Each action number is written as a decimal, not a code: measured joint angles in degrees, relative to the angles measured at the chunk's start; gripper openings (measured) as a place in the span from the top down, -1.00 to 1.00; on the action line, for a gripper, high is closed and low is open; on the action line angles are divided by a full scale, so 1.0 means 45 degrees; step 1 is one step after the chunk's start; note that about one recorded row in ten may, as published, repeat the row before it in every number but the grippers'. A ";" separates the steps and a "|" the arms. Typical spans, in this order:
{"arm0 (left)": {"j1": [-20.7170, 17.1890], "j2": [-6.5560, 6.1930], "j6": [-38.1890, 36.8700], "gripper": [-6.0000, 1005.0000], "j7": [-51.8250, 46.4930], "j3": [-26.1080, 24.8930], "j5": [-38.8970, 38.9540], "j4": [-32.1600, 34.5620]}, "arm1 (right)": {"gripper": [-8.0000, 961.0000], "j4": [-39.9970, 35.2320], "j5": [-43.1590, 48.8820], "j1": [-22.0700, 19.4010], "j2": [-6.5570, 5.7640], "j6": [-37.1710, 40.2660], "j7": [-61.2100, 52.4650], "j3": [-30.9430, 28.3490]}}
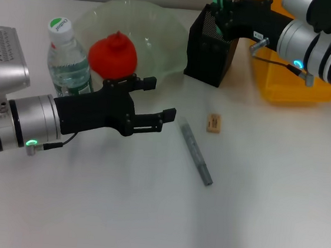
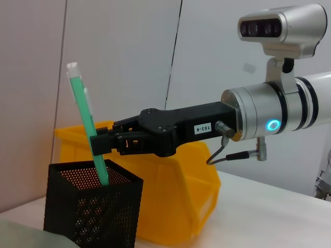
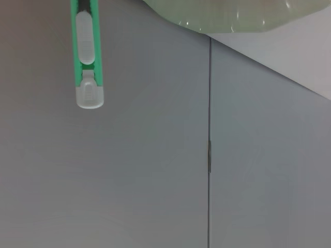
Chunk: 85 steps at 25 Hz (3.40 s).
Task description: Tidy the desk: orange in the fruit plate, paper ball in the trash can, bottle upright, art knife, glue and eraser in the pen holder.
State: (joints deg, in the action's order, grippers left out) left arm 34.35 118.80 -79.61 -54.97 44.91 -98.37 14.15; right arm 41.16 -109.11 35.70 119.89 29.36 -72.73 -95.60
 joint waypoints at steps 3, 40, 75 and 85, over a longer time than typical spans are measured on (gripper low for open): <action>0.0001 -0.0005 0.0006 -0.69 -0.0006 -0.0001 0.0002 0.0000 | 0.63 -0.0007 -0.0004 0.0029 -0.0001 -0.0005 0.0002 0.0003; 0.0082 -0.0034 0.0005 -0.69 0.0058 0.0000 0.0025 0.0157 | -0.58 0.0774 -0.1346 -0.0834 -0.0002 0.6020 -0.0506 -0.2802; -0.0248 -0.0112 -0.0995 -0.69 -0.0365 0.0133 -0.0116 0.0597 | -0.58 0.3897 1.2530 0.1458 -0.1535 1.4469 -1.1666 -0.6081; -0.0271 -0.0101 -0.1316 -0.69 -0.0464 0.0139 -0.0170 0.0664 | -0.58 0.3755 1.3945 0.2212 -0.1359 1.4435 -1.1980 -0.5408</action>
State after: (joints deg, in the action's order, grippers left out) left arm 33.13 118.34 -85.53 -57.06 45.53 -99.14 17.14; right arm 58.06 -46.35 45.65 113.77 94.32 -126.64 -119.93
